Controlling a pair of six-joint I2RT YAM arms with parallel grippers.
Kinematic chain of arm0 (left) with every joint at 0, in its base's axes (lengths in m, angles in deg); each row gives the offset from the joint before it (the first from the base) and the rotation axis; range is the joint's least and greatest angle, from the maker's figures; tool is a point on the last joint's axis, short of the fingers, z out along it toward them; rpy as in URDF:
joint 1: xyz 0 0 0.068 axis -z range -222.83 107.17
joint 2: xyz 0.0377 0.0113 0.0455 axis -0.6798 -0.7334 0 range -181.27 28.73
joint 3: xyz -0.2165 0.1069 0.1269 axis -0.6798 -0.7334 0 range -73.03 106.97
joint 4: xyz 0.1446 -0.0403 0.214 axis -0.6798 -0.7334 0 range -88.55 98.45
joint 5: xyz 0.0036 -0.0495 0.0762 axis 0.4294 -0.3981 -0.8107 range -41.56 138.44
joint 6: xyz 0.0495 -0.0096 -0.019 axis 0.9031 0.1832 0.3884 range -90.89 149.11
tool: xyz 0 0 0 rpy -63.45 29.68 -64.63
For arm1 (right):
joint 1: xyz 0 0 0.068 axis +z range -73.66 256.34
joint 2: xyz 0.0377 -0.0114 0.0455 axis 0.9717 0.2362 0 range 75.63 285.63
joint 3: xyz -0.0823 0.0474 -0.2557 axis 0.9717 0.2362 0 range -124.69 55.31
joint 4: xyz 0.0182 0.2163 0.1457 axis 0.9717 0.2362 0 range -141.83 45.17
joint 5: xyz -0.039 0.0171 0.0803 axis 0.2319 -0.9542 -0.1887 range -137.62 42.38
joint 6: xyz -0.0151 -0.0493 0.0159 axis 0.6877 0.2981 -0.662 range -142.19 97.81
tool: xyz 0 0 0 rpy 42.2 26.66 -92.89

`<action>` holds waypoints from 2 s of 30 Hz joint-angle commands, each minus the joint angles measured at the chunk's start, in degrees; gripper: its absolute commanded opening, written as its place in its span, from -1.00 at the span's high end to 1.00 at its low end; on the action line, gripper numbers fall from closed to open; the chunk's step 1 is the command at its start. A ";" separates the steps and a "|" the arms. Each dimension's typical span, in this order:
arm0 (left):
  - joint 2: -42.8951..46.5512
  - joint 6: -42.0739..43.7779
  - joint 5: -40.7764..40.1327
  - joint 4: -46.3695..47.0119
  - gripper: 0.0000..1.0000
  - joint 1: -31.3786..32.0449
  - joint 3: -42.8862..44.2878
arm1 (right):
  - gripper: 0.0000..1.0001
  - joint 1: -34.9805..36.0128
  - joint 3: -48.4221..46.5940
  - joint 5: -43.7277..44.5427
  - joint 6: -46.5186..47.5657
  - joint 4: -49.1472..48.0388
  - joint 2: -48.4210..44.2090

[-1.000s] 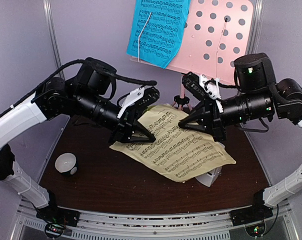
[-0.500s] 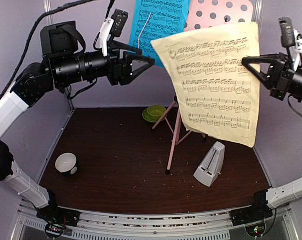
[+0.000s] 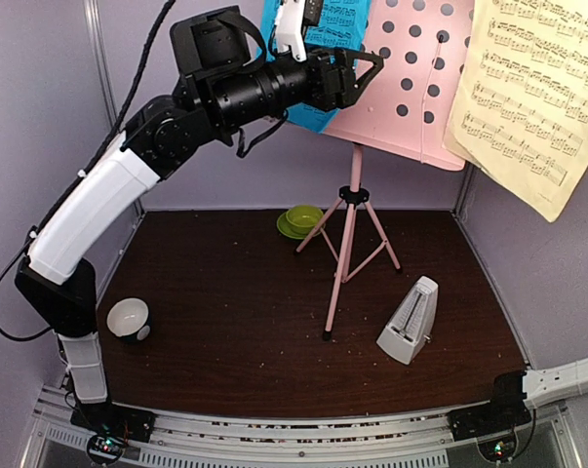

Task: Set up the instrument practice props

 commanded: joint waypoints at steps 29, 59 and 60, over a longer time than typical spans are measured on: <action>-17.92 -2.33 5.17 19.01 0.53 1.38 11.67 | 1.00 -0.21 3.32 3.35 3.99 -13.98 4.27; -18.54 -1.32 3.90 27.91 1.00 2.68 7.66 | 1.00 -0.16 4.98 10.06 6.54 -17.20 5.49; -18.42 -1.12 3.68 28.80 1.00 2.77 7.19 | 1.00 -0.21 5.05 10.51 6.84 -17.54 5.59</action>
